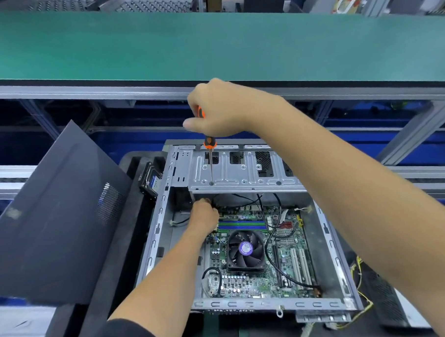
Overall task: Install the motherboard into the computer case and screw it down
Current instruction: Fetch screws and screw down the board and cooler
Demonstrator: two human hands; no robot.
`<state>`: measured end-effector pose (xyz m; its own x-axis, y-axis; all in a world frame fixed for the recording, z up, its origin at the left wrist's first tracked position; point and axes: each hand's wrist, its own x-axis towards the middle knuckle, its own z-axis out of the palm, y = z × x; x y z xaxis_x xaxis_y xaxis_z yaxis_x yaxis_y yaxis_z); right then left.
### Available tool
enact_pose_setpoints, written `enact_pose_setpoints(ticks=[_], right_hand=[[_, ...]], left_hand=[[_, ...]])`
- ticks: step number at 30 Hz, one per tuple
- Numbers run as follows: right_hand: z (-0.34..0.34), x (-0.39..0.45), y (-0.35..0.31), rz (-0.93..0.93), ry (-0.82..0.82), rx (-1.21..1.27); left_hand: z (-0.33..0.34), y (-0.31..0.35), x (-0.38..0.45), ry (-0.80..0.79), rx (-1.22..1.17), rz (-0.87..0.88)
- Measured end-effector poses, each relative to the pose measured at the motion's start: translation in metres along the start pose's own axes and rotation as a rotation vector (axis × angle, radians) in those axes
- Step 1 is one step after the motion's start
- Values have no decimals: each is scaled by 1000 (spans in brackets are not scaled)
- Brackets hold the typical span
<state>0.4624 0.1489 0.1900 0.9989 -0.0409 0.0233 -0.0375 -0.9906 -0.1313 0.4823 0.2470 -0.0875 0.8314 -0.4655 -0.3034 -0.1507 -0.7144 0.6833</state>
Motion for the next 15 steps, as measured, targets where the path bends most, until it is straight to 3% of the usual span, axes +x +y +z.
enact_pose_setpoints(ticks=[3, 8, 15], right_hand=[[-7, -4, 3, 22, -122, 200], [-3, -8, 5, -16, 33, 223], [6, -5, 8, 49, 75, 185]], left_hand=[[0, 0, -1, -2, 35, 3], [-2, 1, 0, -38, 63, -23], [-8, 4, -1, -106, 84, -52]])
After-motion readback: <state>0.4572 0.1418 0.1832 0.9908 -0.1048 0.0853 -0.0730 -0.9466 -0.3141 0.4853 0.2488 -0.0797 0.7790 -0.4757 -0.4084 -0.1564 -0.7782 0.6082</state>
